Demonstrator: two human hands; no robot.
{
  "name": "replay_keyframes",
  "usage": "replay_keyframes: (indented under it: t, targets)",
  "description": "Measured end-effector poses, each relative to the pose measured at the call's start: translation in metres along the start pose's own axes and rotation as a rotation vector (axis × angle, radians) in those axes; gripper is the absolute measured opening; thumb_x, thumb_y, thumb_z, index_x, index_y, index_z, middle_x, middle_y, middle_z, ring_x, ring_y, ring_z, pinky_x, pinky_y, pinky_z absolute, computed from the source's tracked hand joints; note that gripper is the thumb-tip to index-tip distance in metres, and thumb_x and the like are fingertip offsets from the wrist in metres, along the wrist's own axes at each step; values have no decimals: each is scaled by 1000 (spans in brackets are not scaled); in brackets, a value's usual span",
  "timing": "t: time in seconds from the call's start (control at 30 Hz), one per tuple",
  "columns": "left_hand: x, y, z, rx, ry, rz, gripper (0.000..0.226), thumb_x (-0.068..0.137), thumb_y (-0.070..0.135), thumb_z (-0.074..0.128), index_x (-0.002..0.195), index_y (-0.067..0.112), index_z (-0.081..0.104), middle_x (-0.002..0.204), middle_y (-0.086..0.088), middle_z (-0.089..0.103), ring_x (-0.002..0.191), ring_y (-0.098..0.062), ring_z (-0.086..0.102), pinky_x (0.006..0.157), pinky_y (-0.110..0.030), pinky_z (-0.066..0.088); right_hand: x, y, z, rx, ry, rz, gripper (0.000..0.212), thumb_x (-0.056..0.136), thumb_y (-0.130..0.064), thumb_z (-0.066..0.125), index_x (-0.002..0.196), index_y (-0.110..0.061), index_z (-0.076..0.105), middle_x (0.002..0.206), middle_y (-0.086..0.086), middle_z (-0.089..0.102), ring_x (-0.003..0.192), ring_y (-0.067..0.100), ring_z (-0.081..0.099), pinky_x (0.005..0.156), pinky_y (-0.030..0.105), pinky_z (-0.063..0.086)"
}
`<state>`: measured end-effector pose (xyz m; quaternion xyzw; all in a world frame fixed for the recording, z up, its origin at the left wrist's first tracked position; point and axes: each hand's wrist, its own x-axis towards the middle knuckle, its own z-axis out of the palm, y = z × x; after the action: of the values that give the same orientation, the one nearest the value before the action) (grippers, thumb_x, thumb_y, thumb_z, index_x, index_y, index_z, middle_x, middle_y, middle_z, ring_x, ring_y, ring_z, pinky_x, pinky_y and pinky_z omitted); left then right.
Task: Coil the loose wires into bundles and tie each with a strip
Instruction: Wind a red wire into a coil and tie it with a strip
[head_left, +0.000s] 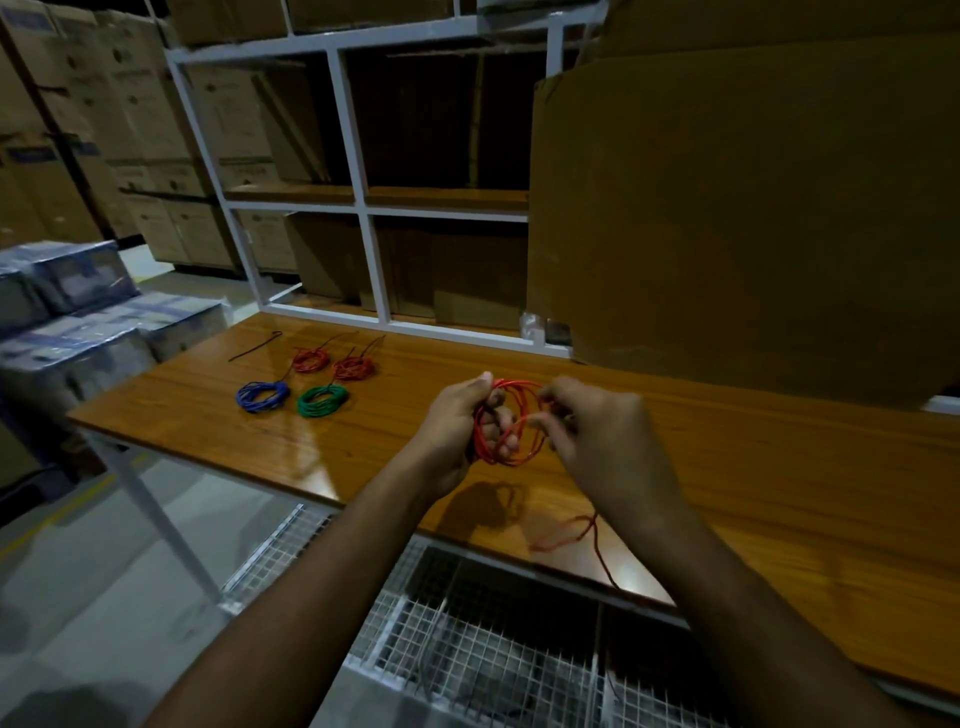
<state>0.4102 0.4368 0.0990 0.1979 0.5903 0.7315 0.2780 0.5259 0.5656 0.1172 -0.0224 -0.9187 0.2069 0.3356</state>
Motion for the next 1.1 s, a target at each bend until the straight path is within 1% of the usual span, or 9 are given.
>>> replay_keyframes:
  t: [0.13, 0.2, 0.27, 0.43, 0.57, 0.73, 0.87, 1.03, 1.1]
  targets:
    - [-1, -4, 4, -39, -42, -29, 35, 107, 33, 33, 82, 14, 47, 62, -1, 45, 44, -10, 38, 41, -20, 29, 13, 14, 3, -16, -93, 123, 18, 87, -45, 69, 84, -27, 68, 73, -12, 62, 67, 2, 58, 55, 25, 48]
    - [-1, -7, 5, -74, -69, -37, 33, 107, 31, 32, 87, 12, 50, 64, -2, 46, 42, -9, 33, 41, -21, 24, 22, 18, -5, 158, -328, 112, 8, 95, -29, 63, 97, -32, 70, 85, -18, 63, 80, -3, 58, 65, 18, 44]
    - [-2, -10, 4, -82, -86, -66, 33, 108, 29, 32, 95, 9, 56, 65, -1, 49, 43, -8, 31, 41, -22, 22, 30, 23, -13, 263, -471, 76, 26, 97, -13, 58, 111, -31, 70, 100, -21, 66, 93, -8, 59, 73, 11, 45]
    - [-6, -7, -2, -210, -237, -187, 34, 100, 36, 39, 82, 13, 54, 53, 7, 31, 40, -6, 23, 42, -22, 14, 50, 36, -3, 186, -170, 140, 12, 84, -33, 76, 83, -22, 71, 74, -6, 69, 57, 0, 62, 49, 13, 47]
    - [-9, 10, -16, -323, -219, -176, 34, 96, 41, 43, 72, 18, 49, 54, 8, 26, 46, -8, 13, 43, -22, 10, 45, 57, 19, 636, -491, 351, 43, 93, -49, 56, 65, -18, 65, 58, -3, 60, 51, 9, 48, 50, 24, 37]
    - [-10, 33, -47, -426, -154, -82, 32, 97, 37, 43, 69, 21, 45, 52, 9, 27, 40, -6, 20, 42, -21, 10, 13, 81, 51, 1409, -648, 562, 49, 84, -60, 63, 85, -11, 64, 91, 13, 63, 91, 28, 57, 81, 39, 44]
    - [-7, 44, -66, -445, -118, -59, 36, 101, 36, 39, 68, 22, 44, 51, 9, 26, 39, -6, 22, 42, -20, 10, -10, 56, 79, 1427, -706, 586, 72, 72, -53, 81, 126, -13, 57, 126, 14, 64, 116, 31, 61, 92, 45, 46]
    - [-8, 49, -80, -432, -88, -41, 38, 104, 36, 36, 69, 21, 43, 50, 9, 26, 38, -5, 22, 42, -20, 9, -19, 1, 114, 1142, -503, 587, 8, 95, -20, 62, 102, -20, 67, 115, 1, 72, 115, 21, 62, 94, 37, 43]
    - [-7, 50, -87, -433, -79, -24, 39, 104, 36, 35, 69, 21, 44, 50, 9, 27, 38, -6, 23, 42, -20, 10, -19, -15, 122, 1181, -421, 672, 11, 101, -16, 51, 97, -17, 61, 103, 7, 74, 103, 26, 66, 87, 37, 46]
